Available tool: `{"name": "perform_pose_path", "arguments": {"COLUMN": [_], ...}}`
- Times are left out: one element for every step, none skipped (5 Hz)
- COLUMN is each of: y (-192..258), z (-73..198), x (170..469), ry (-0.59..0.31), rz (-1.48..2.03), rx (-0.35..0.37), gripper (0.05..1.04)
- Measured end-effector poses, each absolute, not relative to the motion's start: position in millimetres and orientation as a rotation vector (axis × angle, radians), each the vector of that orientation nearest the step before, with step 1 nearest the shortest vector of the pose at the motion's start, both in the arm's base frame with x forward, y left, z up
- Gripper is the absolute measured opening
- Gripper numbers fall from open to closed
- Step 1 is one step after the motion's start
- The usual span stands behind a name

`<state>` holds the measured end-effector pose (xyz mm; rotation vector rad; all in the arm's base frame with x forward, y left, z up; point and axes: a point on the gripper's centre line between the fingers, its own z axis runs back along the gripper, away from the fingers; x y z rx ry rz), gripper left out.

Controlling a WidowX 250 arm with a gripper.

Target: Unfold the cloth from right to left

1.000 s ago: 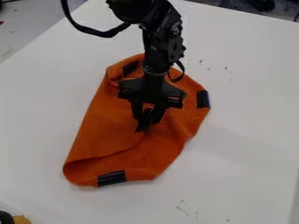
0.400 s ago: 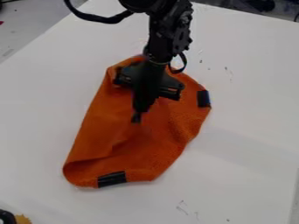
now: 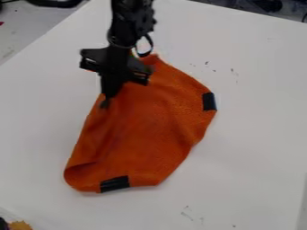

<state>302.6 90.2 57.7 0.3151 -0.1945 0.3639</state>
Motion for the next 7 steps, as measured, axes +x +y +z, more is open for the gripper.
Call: {"name": "perform_pose_path", "arguments": {"y": [125, 148, 162, 163, 177, 201, 226], "z": [50, 33, 15, 13, 18, 32, 49], "x": [297, 290, 286, 290, 296, 299, 302], "ry": [-0.213, -0.205, -0.203, -0.213, -0.229, -0.247, -0.258], "rz": [0.387, 0.403, 0.416, 0.391, 0.367, 0.343, 0.323], "rx": [0.292, 0.261, 0.226, 0.214, 0.237, 0.272, 0.302], "gripper": [0.061, 0.059, 0.058, 0.081, 0.236, 0.498, 0.803]}}
